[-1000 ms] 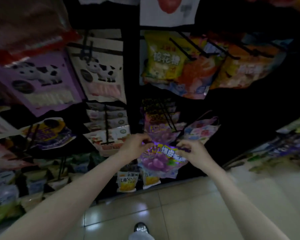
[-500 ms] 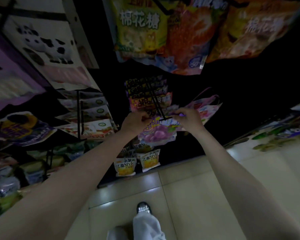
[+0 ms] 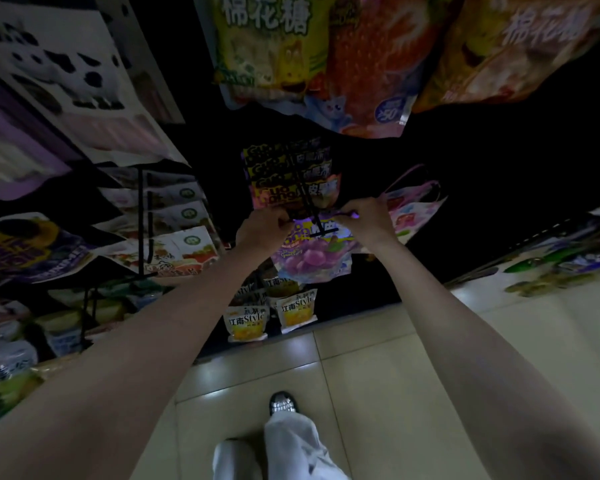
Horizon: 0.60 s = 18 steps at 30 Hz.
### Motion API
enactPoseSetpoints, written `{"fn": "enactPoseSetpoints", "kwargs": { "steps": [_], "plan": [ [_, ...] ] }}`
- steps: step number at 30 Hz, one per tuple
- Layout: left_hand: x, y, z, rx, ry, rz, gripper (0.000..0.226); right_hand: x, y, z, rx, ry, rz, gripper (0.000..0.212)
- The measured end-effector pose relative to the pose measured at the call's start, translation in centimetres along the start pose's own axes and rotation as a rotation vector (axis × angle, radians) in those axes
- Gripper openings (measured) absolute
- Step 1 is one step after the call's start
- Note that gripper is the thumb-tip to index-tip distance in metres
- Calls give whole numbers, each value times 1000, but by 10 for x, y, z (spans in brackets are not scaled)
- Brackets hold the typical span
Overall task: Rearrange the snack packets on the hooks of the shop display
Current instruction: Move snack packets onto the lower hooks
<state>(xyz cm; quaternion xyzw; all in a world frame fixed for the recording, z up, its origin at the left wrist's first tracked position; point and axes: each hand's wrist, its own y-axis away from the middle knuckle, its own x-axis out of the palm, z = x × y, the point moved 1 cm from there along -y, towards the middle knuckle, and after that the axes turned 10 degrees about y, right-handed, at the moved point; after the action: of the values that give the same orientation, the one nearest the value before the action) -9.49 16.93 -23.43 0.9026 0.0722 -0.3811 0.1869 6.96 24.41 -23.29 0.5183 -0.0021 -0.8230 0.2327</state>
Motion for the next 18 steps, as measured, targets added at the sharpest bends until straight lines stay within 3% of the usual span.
{"fn": "enactPoseSetpoints", "kwargs": {
  "steps": [10, 15, 18],
  "plan": [
    [-6, 3, 8, -6, 99, -94, 25, 2, -5, 11, 34, 47, -62, 25],
    [-19, 23, 15, 116, 192, -239, 23, -14, 3, 25, -30, 15, -162, 14],
    [-39, 43, 22, 241, 286, -313, 24, -32, 18, 46, -153, -83, -212, 18]
  ]
}}
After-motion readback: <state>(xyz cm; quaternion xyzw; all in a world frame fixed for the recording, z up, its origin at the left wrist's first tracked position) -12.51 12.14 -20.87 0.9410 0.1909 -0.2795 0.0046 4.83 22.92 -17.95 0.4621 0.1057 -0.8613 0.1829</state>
